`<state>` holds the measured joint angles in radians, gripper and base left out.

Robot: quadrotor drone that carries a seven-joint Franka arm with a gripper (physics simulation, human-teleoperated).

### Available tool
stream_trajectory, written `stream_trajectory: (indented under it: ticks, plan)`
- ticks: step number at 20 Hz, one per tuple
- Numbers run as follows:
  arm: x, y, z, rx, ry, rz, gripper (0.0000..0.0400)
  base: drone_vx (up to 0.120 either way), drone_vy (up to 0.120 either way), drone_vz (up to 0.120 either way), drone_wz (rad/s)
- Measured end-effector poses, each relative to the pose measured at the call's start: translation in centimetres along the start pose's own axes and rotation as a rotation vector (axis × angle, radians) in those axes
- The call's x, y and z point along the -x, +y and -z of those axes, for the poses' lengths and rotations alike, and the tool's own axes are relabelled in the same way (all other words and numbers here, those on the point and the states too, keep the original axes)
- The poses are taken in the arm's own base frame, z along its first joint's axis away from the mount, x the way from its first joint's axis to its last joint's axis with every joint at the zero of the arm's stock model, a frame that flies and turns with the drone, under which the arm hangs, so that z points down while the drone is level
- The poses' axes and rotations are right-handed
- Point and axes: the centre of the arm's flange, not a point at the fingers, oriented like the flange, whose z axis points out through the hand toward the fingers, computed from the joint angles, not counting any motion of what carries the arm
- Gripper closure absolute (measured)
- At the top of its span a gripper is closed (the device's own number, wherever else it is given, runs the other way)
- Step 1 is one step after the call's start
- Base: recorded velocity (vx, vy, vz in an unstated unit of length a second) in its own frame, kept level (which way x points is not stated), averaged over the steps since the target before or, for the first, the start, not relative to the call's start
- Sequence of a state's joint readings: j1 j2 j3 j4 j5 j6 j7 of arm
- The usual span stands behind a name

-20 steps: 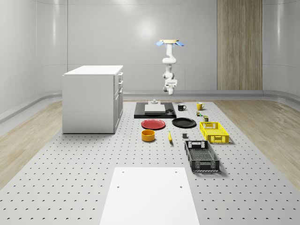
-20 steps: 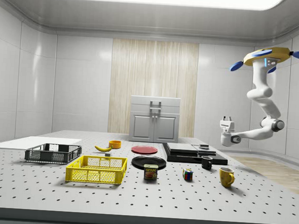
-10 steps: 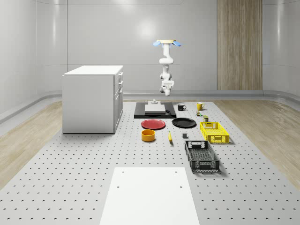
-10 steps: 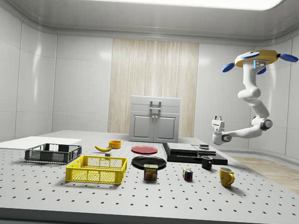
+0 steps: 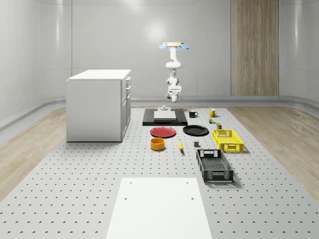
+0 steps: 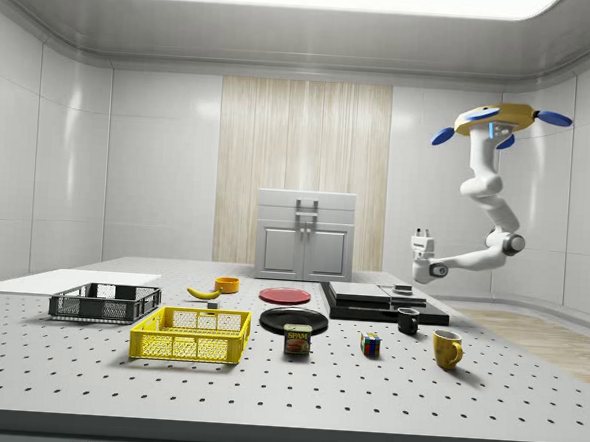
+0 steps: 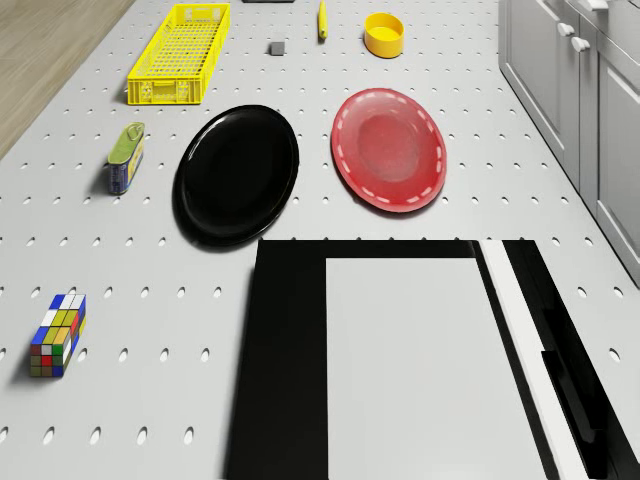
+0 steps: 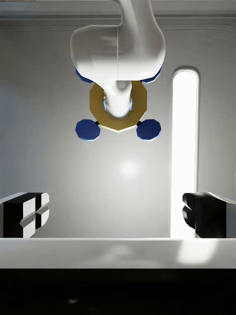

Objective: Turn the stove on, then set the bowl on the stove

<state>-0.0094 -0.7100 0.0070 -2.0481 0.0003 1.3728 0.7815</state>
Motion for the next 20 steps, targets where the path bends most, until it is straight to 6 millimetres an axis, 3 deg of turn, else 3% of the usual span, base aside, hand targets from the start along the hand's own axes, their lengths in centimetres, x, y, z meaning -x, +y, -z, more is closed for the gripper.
stream_trajectory:
  ticks: [20]
  plan:
    - [0.99,-0.77,-0.08,0.078,0.099,0.001,0.0000,0.000,-0.120,0.000,0.000]
